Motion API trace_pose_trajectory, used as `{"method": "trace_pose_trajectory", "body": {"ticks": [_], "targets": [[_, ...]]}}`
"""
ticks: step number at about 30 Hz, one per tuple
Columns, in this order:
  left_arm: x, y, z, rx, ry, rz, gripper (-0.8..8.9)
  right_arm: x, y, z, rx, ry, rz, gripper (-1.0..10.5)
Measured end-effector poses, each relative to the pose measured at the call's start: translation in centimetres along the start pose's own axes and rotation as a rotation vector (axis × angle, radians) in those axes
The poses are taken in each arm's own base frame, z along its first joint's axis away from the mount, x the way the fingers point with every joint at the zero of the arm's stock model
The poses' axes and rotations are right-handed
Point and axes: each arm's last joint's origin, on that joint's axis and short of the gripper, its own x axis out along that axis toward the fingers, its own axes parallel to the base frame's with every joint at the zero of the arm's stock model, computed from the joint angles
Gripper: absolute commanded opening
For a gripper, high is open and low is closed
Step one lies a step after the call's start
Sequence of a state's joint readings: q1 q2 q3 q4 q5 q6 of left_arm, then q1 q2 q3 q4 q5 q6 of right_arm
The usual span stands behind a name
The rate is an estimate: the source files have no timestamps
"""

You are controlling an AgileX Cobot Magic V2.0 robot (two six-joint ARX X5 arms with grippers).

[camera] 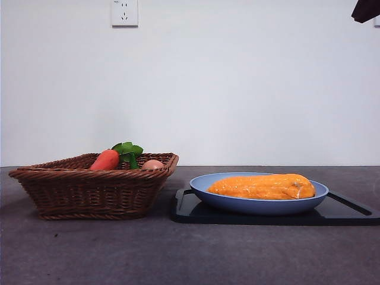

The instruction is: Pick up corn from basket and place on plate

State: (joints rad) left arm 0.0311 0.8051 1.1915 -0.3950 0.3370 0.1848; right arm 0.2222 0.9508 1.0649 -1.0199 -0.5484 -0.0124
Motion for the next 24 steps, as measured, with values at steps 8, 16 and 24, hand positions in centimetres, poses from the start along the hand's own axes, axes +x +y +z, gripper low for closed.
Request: {"method": "trace_pose_trajectory", "body": {"ticks": [8, 16, 24], "targets": [[-1.9, -2.0, -9.5, -0.005, 0.017, 0.031, 0.07, 0.0, 0.0, 0.0, 0.0, 0.0, 0.0, 0.0], [-3.4, -3.6, -17.4, -0.046, 0.045, 0.143, 0.07, 0.0, 0.0, 0.0, 0.0, -0.001, 0.0, 0.0], [-4.1, -5.0, -23.5, -0.102, 0.081, 0.147, 0.07, 0.0, 0.0, 0.0, -0.001, -0.001, 0.0, 0.0]]}}
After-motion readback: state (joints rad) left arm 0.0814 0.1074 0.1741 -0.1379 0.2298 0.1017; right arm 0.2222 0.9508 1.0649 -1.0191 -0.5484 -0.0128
